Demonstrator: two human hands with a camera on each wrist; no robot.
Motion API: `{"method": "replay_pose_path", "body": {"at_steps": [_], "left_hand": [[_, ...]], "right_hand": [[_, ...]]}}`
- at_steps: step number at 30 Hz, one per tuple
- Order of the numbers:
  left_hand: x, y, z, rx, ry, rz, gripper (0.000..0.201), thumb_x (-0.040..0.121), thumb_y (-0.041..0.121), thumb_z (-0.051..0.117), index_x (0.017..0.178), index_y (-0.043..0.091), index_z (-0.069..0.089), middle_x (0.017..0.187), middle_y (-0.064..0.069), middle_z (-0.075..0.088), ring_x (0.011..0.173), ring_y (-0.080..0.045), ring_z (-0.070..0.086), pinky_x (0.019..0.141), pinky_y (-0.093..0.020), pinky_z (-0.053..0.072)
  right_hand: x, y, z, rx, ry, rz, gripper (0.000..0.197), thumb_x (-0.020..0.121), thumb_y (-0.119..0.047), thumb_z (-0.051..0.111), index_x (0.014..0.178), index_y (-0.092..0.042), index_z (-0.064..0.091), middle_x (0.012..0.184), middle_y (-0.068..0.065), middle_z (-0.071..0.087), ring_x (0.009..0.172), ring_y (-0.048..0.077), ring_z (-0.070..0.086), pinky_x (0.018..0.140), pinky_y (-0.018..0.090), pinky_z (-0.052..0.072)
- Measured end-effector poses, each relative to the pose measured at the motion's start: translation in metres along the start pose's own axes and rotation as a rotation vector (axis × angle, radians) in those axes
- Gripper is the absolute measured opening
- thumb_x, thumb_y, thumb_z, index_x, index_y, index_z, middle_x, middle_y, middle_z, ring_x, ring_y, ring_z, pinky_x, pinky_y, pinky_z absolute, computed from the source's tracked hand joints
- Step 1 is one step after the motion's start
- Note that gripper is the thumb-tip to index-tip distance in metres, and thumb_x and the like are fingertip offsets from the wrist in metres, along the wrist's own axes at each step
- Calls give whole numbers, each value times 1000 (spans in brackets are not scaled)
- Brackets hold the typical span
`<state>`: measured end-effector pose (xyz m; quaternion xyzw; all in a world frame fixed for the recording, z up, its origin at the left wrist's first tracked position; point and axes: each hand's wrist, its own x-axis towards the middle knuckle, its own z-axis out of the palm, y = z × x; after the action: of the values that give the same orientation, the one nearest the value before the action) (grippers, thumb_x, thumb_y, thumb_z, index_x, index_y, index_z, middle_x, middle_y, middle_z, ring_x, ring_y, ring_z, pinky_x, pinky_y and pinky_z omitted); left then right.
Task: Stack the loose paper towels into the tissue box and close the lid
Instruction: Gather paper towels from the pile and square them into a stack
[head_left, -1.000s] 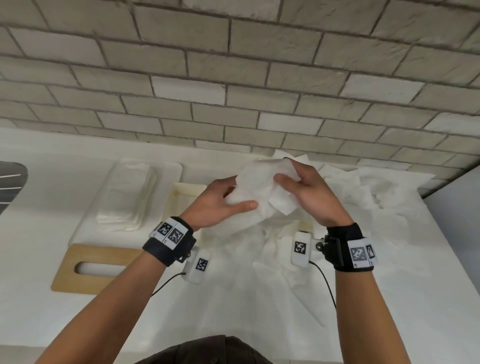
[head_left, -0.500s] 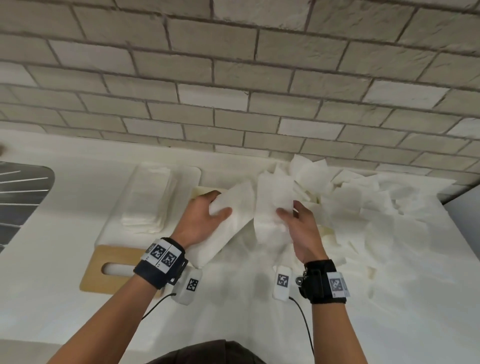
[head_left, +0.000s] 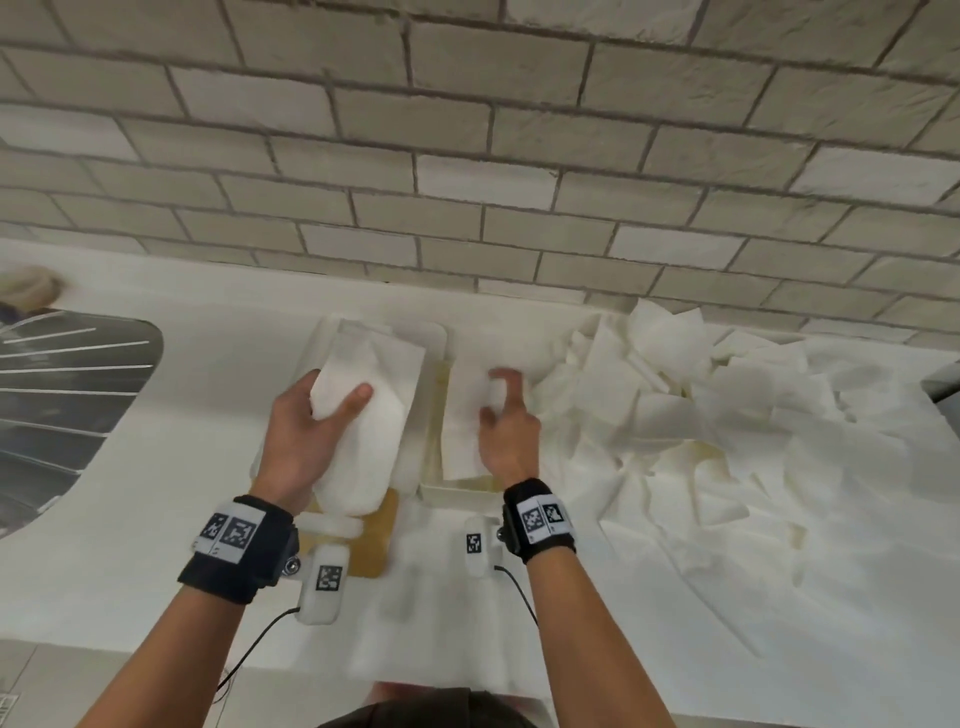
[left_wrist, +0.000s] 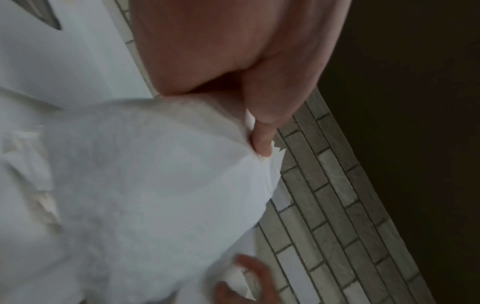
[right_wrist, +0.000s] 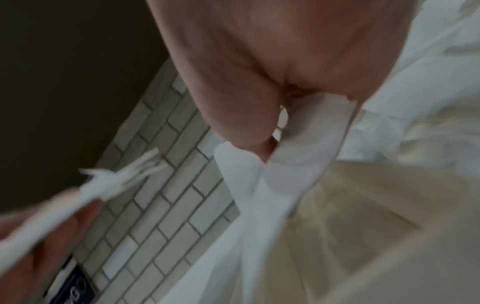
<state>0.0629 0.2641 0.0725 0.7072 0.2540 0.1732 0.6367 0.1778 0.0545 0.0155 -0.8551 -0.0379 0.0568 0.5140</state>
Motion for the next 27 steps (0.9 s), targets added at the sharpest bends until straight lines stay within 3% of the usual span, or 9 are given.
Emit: {"method": "replay_pose_path", "body": {"at_steps": [4,7,10,15,18,20,22,24,27], "left_hand": [[-11,-2,-5,-116,-22,-46,28,94,30,81,119,20,72,111,0,80,104,-23,77,85,-45,63],[-19,-3,-5,-163,-51,-68,29,95,28,79,121,20,72,112,2,81,102,-18,78,81,-38,63],[-21,-5,-4,-143,-55,-92,31,92,35,81,116,17,76,108,2,82,99,-19,79,73,-35,63],[-18,-5,3,-135,-58,-91,36,84,44,86,109,19,78,104,0,82,98,-23,79,78,-46,65],[-14,-4,7,-133,-64,-98,39,81,47,87,108,20,78,104,1,82,99,-23,79,85,-53,66],[-13,-4,11,-135,-82,-101,37,83,46,87,108,20,79,104,1,83,98,-22,79,87,-55,65],[-12,-4,18,-128,-103,-90,36,84,46,86,108,20,79,102,0,83,97,-23,80,89,-56,64],[-12,-4,25,-132,-137,-85,34,87,44,84,109,19,79,102,-3,83,98,-25,80,91,-57,63],[-13,-7,34,-182,-167,-120,35,93,45,77,109,14,78,102,-8,82,98,-31,79,90,-53,64]], "right_hand": [[-2,17,31,-148,-222,42,49,96,6,49,132,-27,54,86,7,67,63,16,61,59,26,50],[1,22,39,-246,-201,114,41,99,6,50,131,-16,62,123,14,69,101,26,70,88,32,59],[8,23,43,-366,-339,187,52,100,2,55,151,-10,50,146,17,56,131,32,59,109,35,52],[2,2,25,-529,-423,139,71,99,-6,61,162,-23,33,134,17,62,120,33,65,101,40,57],[-18,-31,-6,-531,-149,-101,47,104,-20,66,149,-22,52,128,12,67,119,29,65,100,43,56],[-36,-63,-27,-227,38,-300,24,103,-27,71,127,-24,66,114,0,72,103,14,70,89,36,61],[-51,-91,-36,9,-16,-380,27,95,-38,80,117,-29,67,105,-10,70,95,7,69,78,25,59],[-53,-98,-30,-74,-166,-403,47,88,-51,83,126,-33,61,110,-15,65,97,5,65,78,18,55],[-39,-86,-19,-176,-224,-388,39,93,-36,82,124,-27,62,100,-14,70,91,3,67,80,21,55]]}}
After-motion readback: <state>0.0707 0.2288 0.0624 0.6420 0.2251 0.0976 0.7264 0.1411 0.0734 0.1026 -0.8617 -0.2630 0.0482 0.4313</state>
